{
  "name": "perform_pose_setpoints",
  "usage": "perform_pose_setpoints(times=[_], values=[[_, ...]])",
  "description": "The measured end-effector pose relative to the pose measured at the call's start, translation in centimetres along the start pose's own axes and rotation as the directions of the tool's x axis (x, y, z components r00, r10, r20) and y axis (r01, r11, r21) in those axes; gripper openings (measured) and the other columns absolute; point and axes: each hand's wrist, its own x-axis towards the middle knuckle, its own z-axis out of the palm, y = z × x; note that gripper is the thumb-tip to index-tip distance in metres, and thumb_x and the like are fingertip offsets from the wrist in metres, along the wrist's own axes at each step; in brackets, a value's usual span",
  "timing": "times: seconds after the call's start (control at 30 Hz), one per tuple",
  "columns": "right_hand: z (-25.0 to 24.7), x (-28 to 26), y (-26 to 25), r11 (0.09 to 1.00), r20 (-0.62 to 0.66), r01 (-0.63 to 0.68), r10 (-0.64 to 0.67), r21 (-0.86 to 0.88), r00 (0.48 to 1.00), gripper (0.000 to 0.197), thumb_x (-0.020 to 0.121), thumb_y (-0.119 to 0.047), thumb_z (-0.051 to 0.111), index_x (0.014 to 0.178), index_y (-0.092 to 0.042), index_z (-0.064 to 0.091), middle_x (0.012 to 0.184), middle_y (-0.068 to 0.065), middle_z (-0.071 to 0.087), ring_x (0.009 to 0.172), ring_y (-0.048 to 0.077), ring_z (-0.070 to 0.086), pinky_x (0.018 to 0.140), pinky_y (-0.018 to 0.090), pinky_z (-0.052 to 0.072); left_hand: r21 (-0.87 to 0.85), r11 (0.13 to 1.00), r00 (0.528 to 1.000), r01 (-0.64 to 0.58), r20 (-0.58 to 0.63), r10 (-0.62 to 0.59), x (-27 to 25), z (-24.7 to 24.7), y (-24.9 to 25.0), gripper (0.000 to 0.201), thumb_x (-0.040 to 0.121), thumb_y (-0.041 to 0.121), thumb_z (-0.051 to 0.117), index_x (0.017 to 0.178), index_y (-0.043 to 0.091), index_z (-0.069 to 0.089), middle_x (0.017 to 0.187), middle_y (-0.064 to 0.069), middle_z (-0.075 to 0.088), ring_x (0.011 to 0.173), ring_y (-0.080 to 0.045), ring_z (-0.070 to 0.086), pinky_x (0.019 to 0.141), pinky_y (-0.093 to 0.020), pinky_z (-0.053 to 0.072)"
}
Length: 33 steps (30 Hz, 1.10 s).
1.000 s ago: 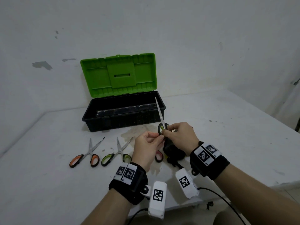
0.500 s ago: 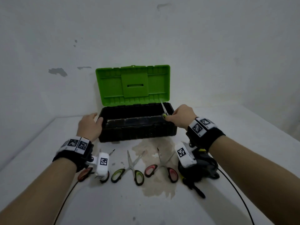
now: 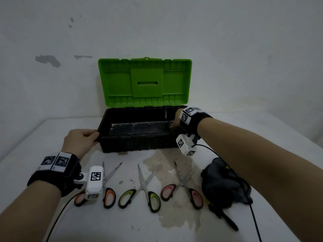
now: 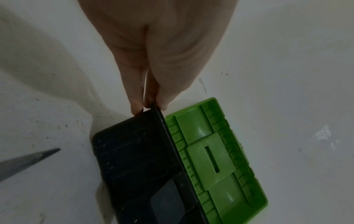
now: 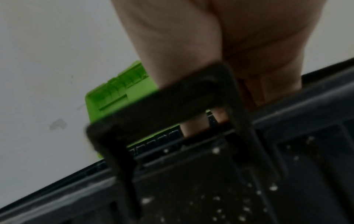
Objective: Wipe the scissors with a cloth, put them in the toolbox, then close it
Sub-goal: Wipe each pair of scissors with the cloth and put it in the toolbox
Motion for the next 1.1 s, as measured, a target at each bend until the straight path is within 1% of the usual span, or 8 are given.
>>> perform_pose_setpoints(times=[0.1, 0.17, 0.3, 0.47, 0.63, 0.77, 0.97, 1.1], values=[[0.5, 1.2, 0.0, 0.998, 0.053, 0.015, -0.012, -0.057, 0.999, 0.037, 0.089, -0.033, 0.068, 0.116, -0.006, 0.067, 0.105, 0.015, 0.063, 0.086, 0.023, 0.048, 0.064, 0.023, 0.044, -0.033, 0.999, 1.000, 0.001, -0.005, -0.001, 0.5, 0.2, -0.4, 0.020, 0.090, 0.004, 0.068, 0.109, 0.000, 0.073, 0.098, -0.015, 0.074, 0.093, -0.029, 0.072, 0.099, -0.046, 0.053], [0.7, 1.5, 0.1, 0.980, -0.023, -0.011, 0.006, -0.199, 1.000, 0.035, 0.080, -0.047, 0.074, 0.096, -0.015, 0.070, 0.090, 0.011, 0.069, 0.070, 0.023, 0.055, 0.069, 0.032, 0.056, -0.035, 0.999, 1.000, -0.004, -0.002, 0.004, 0.7, 0.1, -0.6, 0.020, 0.090, 0.004, 0.068, 0.109, 0.000, 0.073, 0.097, -0.014, 0.074, 0.092, -0.029, 0.072, 0.092, -0.043, 0.057], [0.8, 1.4, 0.4, 0.952, -0.065, 0.028, -0.050, -0.304, 0.997, 0.029, 0.083, -0.043, 0.071, 0.088, -0.015, 0.070, 0.063, 0.001, 0.054, 0.054, 0.016, 0.048, 0.055, 0.025, 0.047, -0.026, 1.000, 1.000, -0.012, 0.016, 0.013, 1.0, 0.0, -0.9, 0.019, 0.090, 0.005, 0.069, 0.108, 0.002, 0.074, 0.096, -0.013, 0.074, 0.091, -0.028, 0.073, 0.082, -0.030, 0.058], [0.1, 1.7, 0.3, 0.923, 0.055, 0.059, -0.041, -0.381, 0.998, 0.032, 0.079, -0.051, 0.072, 0.078, -0.020, 0.063, 0.079, 0.005, 0.065, 0.058, 0.019, 0.054, 0.055, 0.024, 0.050, -0.007, 1.000, 1.000, -0.021, 0.002, 0.021, 0.7, 0.0, -0.6, 0.020, 0.090, 0.006, 0.070, 0.109, 0.003, 0.074, 0.096, -0.012, 0.074, 0.090, -0.028, 0.073, 0.083, -0.031, 0.059], [-0.2, 0.7, 0.8, 0.996, -0.017, 0.020, -0.019, 0.093, 1.000, 0.020, 0.083, -0.028, 0.069, 0.090, -0.016, 0.054, 0.092, 0.009, 0.056, 0.083, 0.026, 0.052, 0.069, 0.030, 0.047, 0.092, 0.996, 1.000, -0.014, 0.006, 0.014, -0.4, -0.1, 0.5, 0.024, 0.090, 0.014, 0.069, 0.111, 0.003, 0.074, 0.099, -0.015, 0.074, 0.091, -0.031, 0.072, 0.096, -0.049, 0.055], [-1.4, -1.1, 0.2, 0.978, -0.172, -0.035, 0.072, 0.206, 0.982, 0.029, 0.089, -0.035, 0.062, 0.083, -0.007, 0.066, 0.073, 0.006, 0.061, 0.070, 0.026, 0.060, 0.061, 0.029, 0.048, 0.365, 0.926, 0.995, -0.099, 0.005, 0.104, -3.2, -0.4, 3.8, 0.038, 0.093, 0.029, 0.064, 0.126, 0.008, 0.067, 0.124, -0.014, 0.069, 0.114, -0.032, 0.064, 0.108, -0.040, 0.044], [-0.5, -9.6, 1.9, 0.928, -0.357, 0.106, 0.031, 0.356, 0.934, 0.023, 0.089, -0.026, 0.060, 0.098, -0.013, 0.077, 0.093, 0.009, 0.074, 0.088, 0.024, 0.067, 0.077, 0.031, 0.056, 0.382, 0.882, 0.959, -0.276, 0.054, 0.277, -9.8, 2.2, 9.6, 0.028, 0.094, 0.023, 0.063, 0.118, 0.011, 0.068, 0.113, -0.008, 0.071, 0.105, -0.027, 0.065, 0.097, -0.032, 0.044], [4.4, -15.2, 4.2, 0.906, -0.346, 0.079, 0.077, 0.415, 0.935, 0.016, 0.084, -0.026, 0.061, 0.087, -0.020, 0.075, 0.093, 0.007, 0.075, 0.090, 0.025, 0.068, 0.084, 0.034, 0.056, 0.392, 0.852, 0.920, -0.348, 0.317, 0.230, -16.0, 6.3, 9.4, 0.015, 0.095, 0.028, 0.063, 0.105, 0.019, 0.069, 0.101, 0.000, 0.071, 0.094, -0.018, 0.064, 0.082, -0.028, 0.048]])
